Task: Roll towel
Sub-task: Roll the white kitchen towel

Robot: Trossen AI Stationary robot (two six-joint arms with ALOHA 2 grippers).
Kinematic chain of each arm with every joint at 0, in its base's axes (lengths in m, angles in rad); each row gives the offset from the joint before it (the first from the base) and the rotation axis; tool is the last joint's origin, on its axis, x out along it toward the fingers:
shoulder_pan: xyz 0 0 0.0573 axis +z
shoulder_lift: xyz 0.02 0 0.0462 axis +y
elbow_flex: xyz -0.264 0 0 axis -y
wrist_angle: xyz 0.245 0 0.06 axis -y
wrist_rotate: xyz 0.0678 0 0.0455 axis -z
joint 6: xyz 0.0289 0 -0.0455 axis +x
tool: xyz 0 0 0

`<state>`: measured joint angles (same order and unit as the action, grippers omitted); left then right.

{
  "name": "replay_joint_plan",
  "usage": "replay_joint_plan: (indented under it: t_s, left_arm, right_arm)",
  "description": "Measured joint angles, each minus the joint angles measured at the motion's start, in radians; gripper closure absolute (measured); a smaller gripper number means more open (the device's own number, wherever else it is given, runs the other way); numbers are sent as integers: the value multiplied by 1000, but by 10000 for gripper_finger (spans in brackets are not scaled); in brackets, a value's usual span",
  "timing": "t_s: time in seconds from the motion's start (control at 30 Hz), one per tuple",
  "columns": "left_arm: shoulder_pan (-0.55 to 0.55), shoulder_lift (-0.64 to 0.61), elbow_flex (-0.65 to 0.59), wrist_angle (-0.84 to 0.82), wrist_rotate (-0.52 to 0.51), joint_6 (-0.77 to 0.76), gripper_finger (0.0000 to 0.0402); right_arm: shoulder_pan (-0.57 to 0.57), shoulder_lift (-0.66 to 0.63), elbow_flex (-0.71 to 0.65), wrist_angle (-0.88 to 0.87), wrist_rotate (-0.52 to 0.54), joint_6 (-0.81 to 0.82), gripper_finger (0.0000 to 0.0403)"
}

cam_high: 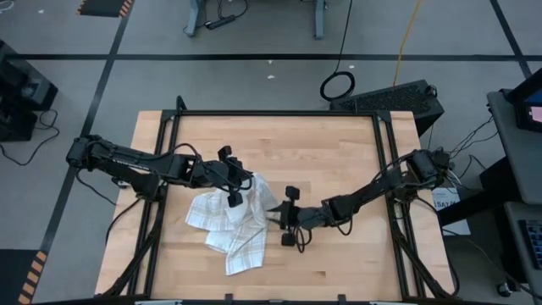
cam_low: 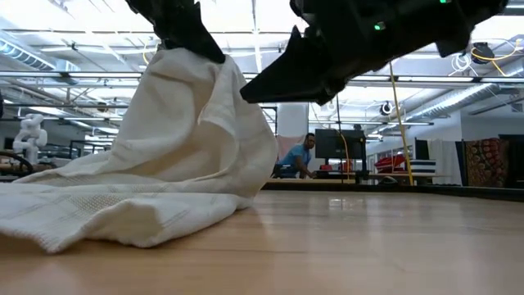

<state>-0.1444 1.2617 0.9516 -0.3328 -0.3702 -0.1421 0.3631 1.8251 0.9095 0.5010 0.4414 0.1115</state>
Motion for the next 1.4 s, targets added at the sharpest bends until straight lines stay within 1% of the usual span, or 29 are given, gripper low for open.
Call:
replay_joint_plan:
  t_s: [0.1, 0.13, 0.2, 0.27, 0.33, 0.4, 0.47, 0.53, 0.63, 0.7, 0.77, 0.87, 0.9, 0.93, 0.97, 1.03, 1.17, 1.3, 1.4]
  left_arm:
    - [0, 0, 0, 8, -6, 0, 380]
    - [0, 0, 0, 13, -8, 0, 380]
    - [0, 0, 0, 26, -10, 0, 379]
    - [0, 1, 0, 48, -12, 0, 379]
    - [0, 1, 0, 67, -13, 1, 379]
    - [0, 1, 0, 84, -13, 1, 379]
    - [0, 1, 0, 96, -16, 2, 379]
    - [0, 1, 0, 100, -28, 19, 379]
    - [0, 1, -4, 128, -31, 28, 379]
    - [0, 1, -8, 143, -32, 41, 379]
    - [0, 1, -8, 145, -32, 48, 379]
    - [0, 1, -8, 141, -32, 47, 379]
    - [0, 1, -8, 138, -32, 47, 379]
    - [0, 1, -8, 135, -31, 47, 379]
    - [0, 1, -8, 133, -31, 46, 379]
    - [-1, 1, -8, 126, -30, 44, 379]
    - [-1, 1, -8, 104, -29, 43, 379]
    - [-1, 1, -9, 109, -25, 44, 379]
    - [-1, 1, -9, 108, -24, 46, 379]
  right_arm:
    - [15, 28, 0, 23, 5, 17, 205]
    - [17, 37, 0, 30, 25, 21, 178]
    - [19, 56, 0, 36, 98, 45, 125]
    - [14, 76, 0, 55, 122, 51, 84]
    - [5, 97, 0, 77, 124, 58, 59]
    - [-8, 124, 0, 124, 109, 62, 54]
    - [-16, 154, 0, 180, 101, 61, 64]
    - [-26, 175, 0, 223, 86, 62, 87]
    - [-38, 188, 5, 238, 80, 87, 142]
    - [-42, 188, 18, 246, 75, 86, 194]
    - [-42, 184, 30, 246, 75, 70, 257]
    - [-43, 171, 37, 241, 42, -2, 361]
    - [-42, 160, 37, 227, 26, -33, 380]
    - [-42, 147, 37, 211, 21, -54, 388]
    - [-42, 132, 37, 185, 22, -64, 388]
    - [-42, 91, 37, 106, 22, -69, 386]
    - [-43, -14, 37, -77, 22, -74, 399]
    - [-43, -105, 37, -226, 21, -74, 400]
    - [-42, -157, 38, -296, 21, -76, 400]
